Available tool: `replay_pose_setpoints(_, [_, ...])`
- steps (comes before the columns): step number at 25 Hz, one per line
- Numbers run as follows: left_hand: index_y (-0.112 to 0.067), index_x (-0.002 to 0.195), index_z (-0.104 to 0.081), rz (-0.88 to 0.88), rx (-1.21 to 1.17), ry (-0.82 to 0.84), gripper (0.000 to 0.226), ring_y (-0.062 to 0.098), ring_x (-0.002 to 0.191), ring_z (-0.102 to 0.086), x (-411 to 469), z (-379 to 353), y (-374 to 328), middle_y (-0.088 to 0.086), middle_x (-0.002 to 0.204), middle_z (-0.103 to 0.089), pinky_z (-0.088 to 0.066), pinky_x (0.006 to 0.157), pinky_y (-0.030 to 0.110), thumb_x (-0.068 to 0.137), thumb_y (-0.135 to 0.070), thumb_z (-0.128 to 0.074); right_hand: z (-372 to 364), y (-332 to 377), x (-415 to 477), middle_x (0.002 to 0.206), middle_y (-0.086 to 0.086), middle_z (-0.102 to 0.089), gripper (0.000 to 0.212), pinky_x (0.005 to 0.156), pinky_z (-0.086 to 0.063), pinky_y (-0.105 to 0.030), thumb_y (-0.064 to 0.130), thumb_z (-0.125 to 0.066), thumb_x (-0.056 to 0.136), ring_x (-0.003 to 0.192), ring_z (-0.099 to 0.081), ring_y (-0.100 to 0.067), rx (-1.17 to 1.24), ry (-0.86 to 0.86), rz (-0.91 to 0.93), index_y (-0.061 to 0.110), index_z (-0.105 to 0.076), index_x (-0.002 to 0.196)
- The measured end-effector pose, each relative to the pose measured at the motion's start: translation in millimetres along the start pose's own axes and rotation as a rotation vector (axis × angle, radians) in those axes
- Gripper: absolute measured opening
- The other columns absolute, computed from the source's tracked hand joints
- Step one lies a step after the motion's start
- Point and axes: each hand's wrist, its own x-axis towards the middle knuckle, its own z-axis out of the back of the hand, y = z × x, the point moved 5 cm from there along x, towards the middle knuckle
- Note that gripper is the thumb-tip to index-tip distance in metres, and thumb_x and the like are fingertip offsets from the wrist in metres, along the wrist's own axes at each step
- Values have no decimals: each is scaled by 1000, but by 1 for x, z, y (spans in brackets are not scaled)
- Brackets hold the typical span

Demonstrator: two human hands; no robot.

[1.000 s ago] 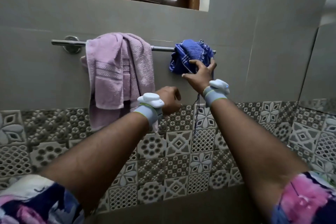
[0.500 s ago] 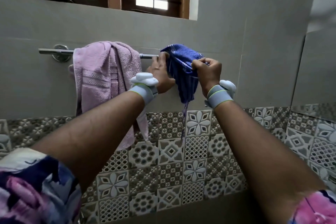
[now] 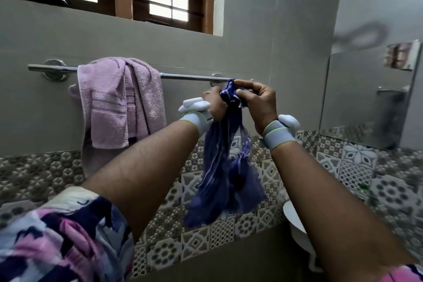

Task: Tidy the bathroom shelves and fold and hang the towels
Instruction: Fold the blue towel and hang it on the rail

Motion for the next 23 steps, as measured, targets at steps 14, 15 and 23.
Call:
replay_pose_setpoints(14, [-4,118,-49,309,-445,31,34,36,107,-56,-153,64,32,18,116,-61,-42,87,34,87,-18,-51,7,-12,-221,79,-6,-64,37,65,-45,-29,42,-63,87,70,-58,-21,-383,150,-624,10,-63,106])
replay_pose_setpoints(15, [-4,120,-45,365,-485,90,45,35,109,-56,-167,59,36,17,119,-59,-45,90,36,84,-29,-58,4,-4,-226,77,-7,-62,32,62,-43,-29,39,-60,91,68,-56,-21,-347,100,-609,9,-63,102])
replay_pose_setpoints(23, [-14,71,-53,181,-325,792,26,18,55,-53,-275,11,22,5,68,-57,-40,37,17,76,-26,-76,12,23,-240,67,-12,-59,29,56,-45,-30,32,-47,85,54,-55,-25,94,-298,-694,6,-60,84])
